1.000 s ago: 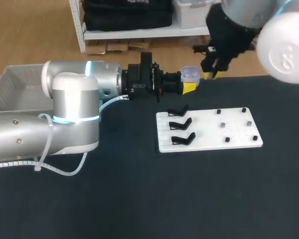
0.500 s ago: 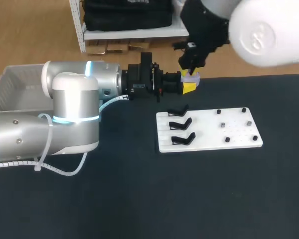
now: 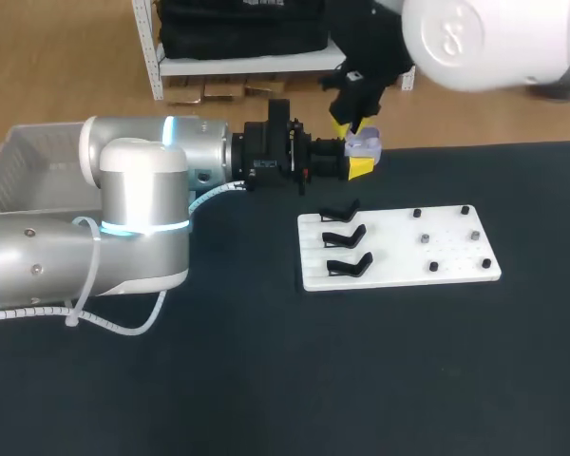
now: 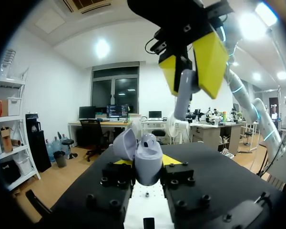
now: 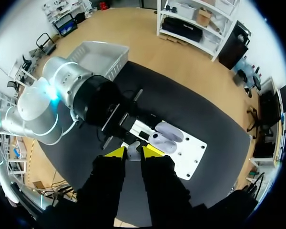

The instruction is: Pick up each earbud case from the left stands, insert the matching earbuds, close the lid, and place the case in the box.

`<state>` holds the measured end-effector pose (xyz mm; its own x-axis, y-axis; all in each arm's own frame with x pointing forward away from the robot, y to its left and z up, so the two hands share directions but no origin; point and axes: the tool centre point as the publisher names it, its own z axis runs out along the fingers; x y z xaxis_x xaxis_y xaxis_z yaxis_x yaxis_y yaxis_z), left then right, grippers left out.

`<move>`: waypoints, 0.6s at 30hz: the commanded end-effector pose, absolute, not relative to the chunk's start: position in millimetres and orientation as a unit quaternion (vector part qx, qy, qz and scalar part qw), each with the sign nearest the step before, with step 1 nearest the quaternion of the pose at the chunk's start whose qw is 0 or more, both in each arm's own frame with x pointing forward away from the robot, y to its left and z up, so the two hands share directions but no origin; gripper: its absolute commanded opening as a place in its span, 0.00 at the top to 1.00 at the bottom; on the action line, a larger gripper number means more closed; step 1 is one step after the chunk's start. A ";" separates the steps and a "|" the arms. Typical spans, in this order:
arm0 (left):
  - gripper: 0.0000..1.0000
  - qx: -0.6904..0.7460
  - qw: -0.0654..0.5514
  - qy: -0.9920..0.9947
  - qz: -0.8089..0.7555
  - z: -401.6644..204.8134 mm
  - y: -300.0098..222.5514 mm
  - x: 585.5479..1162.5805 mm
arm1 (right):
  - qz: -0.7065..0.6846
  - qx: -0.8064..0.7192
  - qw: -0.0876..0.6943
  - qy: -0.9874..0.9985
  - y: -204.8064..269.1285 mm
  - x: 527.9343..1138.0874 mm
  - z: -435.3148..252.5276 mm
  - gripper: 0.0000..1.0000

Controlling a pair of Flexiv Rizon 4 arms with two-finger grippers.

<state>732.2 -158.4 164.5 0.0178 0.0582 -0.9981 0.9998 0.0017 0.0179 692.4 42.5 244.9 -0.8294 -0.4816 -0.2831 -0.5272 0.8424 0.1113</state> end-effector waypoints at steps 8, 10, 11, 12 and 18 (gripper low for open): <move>1.00 0.517 0.494 0.508 -0.480 163.0 -158.5 732.1 | 0.093 -0.264 0.125 0.952 41.8 691.1 244.1 1.00; 1.00 0.517 0.494 0.508 -0.480 163.0 -158.5 732.1 | 0.093 -0.266 0.126 0.951 36.5 692.7 238.1 1.00; 1.00 0.517 0.494 0.508 -0.480 163.0 -158.5 732.1 | 0.088 -0.268 0.120 0.952 34.3 693.3 235.4 1.00; 1.00 0.517 0.494 0.508 -0.480 163.0 -158.5 732.1 | 0.083 -0.271 0.123 0.951 32.8 693.7 233.3 1.00; 1.00 0.517 0.494 0.508 -0.480 163.0 -158.5 732.1 | 0.076 -0.268 0.120 0.953 26.6 698.4 225.5 1.00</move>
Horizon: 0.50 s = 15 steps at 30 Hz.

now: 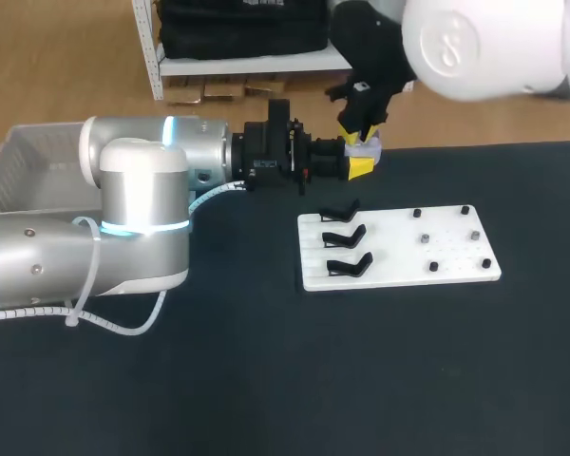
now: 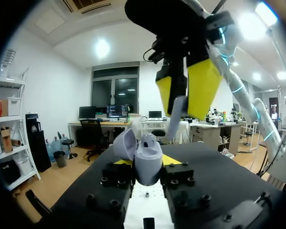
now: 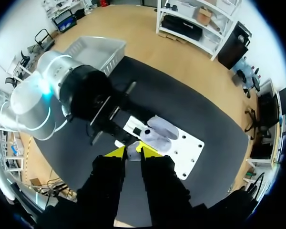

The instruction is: Pick up each earbud case from the left stands, insert the matching earbuds, close the lid, and place the case in the box.

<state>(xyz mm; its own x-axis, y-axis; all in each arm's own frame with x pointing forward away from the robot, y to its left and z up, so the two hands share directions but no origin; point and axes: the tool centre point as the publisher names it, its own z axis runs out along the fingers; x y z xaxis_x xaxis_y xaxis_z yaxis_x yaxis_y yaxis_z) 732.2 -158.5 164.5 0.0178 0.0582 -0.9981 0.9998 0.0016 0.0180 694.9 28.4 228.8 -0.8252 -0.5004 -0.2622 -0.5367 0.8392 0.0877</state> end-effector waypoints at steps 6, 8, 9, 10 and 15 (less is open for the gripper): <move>1.00 0.517 0.494 0.508 -0.480 163.0 -158.5 732.1 | 0.077 -0.256 0.133 0.954 22.4 707.8 222.6 1.00; 1.00 0.517 0.494 0.508 -0.480 163.0 -158.5 732.1 | 0.074 -0.257 0.130 0.955 21.4 709.4 220.9 1.00; 1.00 0.517 0.494 0.508 -0.480 163.0 -158.5 732.1 | 0.072 -0.259 0.130 0.954 21.4 709.5 221.1 1.00; 1.00 0.517 0.494 0.508 -0.480 163.0 -158.5 732.1 | 0.070 -0.261 0.130 0.954 21.4 709.6 221.1 1.00; 1.00 0.517 0.494 0.508 -0.480 163.0 -158.5 732.1 | 0.066 -0.268 0.130 0.952 22.3 709.5 220.6 1.00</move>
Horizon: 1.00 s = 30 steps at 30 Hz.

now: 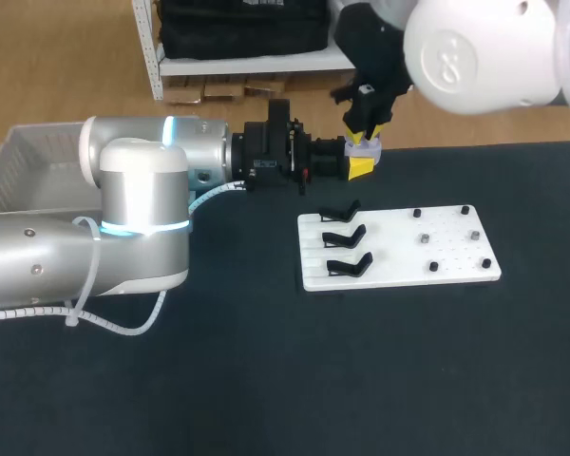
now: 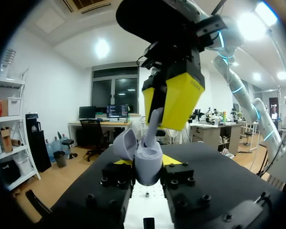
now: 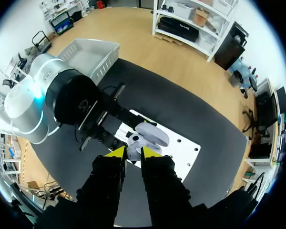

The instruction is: Pick up each earbud case from the left stands, insert the matching earbuds, close the lid, and place the case in the box.

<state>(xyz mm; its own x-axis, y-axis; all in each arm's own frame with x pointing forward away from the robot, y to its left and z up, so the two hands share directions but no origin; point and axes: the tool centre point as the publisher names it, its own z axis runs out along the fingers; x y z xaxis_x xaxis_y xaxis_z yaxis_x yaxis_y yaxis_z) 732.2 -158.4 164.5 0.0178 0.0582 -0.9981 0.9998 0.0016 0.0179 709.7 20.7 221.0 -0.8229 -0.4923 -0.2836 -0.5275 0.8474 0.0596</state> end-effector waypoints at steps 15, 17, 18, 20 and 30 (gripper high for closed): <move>1.00 0.517 0.494 0.508 -0.480 163.0 -158.5 732.1 | 0.060 -0.273 0.124 0.952 26.2 714.8 217.6 1.00; 1.00 0.517 0.494 0.508 -0.480 163.0 -158.5 732.1 | 0.060 -0.274 0.124 0.952 26.9 715.6 217.1 1.00; 1.00 0.517 0.494 0.508 -0.480 163.0 -158.5 732.1 | 0.060 -0.274 0.123 0.952 27.2 715.9 216.7 1.00; 1.00 0.517 0.494 0.508 -0.480 163.0 -158.5 732.1 | 0.060 -0.275 0.122 0.952 27.3 716.1 215.9 1.00; 1.00 0.517 0.494 0.508 -0.480 163.0 -158.5 732.1 | 0.054 -0.277 0.116 0.952 26.3 716.4 210.2 1.00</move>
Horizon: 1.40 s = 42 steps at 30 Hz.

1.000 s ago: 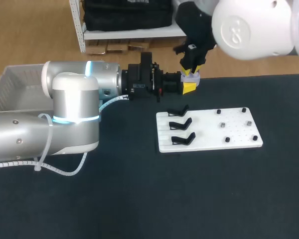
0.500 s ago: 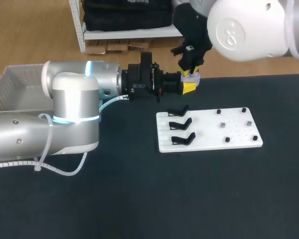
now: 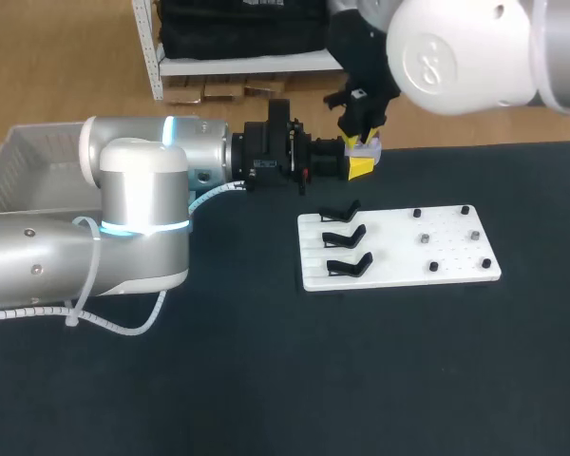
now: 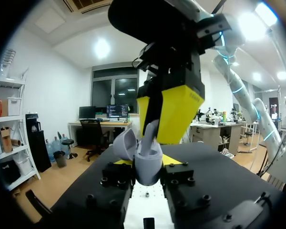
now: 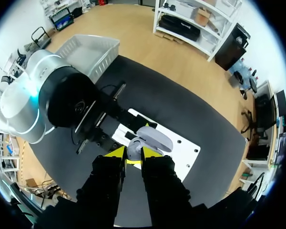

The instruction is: Pick up each earbud case from the left stands, insert the matching earbuds, close the lid, and place the case in the box.

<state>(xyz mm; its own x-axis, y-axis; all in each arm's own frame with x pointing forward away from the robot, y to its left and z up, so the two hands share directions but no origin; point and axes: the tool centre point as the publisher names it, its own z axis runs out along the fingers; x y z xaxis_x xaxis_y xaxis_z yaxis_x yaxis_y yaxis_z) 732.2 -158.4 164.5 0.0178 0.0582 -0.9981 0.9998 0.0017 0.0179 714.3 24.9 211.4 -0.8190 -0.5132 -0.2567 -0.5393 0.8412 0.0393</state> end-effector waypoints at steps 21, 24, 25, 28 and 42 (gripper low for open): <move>1.00 0.517 0.494 0.508 -0.480 163.0 -158.5 732.1 | 0.031 -0.284 0.115 0.952 25.3 724.2 207.7 0.94; 1.00 0.517 0.494 0.508 -0.480 163.0 -158.5 732.1 | 0.029 -0.285 0.114 0.951 25.2 723.9 207.5 0.87; 1.00 0.517 0.494 0.508 -0.480 163.0 -158.5 732.1 | 0.028 -0.285 0.114 0.951 25.4 723.6 207.0 0.86; 1.00 0.517 0.494 0.508 -0.480 163.0 -158.5 732.1 | 0.028 -0.287 0.113 0.951 26.5 723.1 206.1 0.80; 1.00 0.517 0.494 0.508 -0.480 163.0 -158.5 732.1 | 0.022 -0.286 0.119 0.951 24.6 725.6 209.3 0.68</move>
